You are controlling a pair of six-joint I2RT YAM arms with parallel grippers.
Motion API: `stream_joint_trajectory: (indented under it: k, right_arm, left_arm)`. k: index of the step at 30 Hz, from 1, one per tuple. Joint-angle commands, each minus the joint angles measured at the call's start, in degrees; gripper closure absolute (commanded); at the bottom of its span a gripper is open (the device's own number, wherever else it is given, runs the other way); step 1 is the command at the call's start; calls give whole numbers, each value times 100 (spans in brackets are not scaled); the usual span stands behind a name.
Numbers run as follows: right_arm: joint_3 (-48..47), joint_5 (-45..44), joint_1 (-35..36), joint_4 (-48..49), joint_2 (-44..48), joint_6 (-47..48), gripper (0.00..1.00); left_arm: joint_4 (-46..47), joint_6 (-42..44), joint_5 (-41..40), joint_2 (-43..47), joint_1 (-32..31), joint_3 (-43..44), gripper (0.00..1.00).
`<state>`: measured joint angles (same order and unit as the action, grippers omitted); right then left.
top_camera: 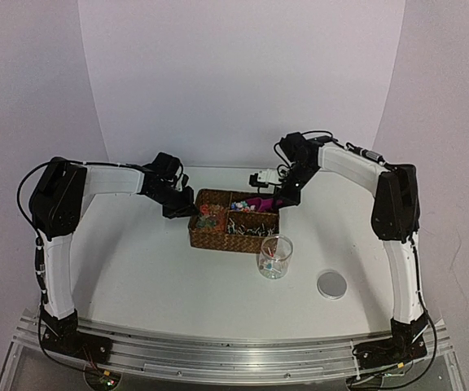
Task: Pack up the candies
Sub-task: Scoop the fake candies from the storage box.
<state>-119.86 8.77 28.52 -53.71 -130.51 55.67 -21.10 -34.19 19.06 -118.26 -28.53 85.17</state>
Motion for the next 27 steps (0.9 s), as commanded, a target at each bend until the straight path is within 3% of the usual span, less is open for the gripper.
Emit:
stream_joint_trajectory:
  k: [1,12,27]
  right_arm:
    - [-30,816,-68,50,627,-126,100]
    - [340,593,-250,-20,810,-49,100]
    - [741,1029,-657,-8,1210,-162,100]
  left_arm:
    - [-500,-62,187,-63,-12,11,100]
    - [-509,-62,150,-55,-12,24,100]
    - [-498,-44,134,-47,-3,26,100]
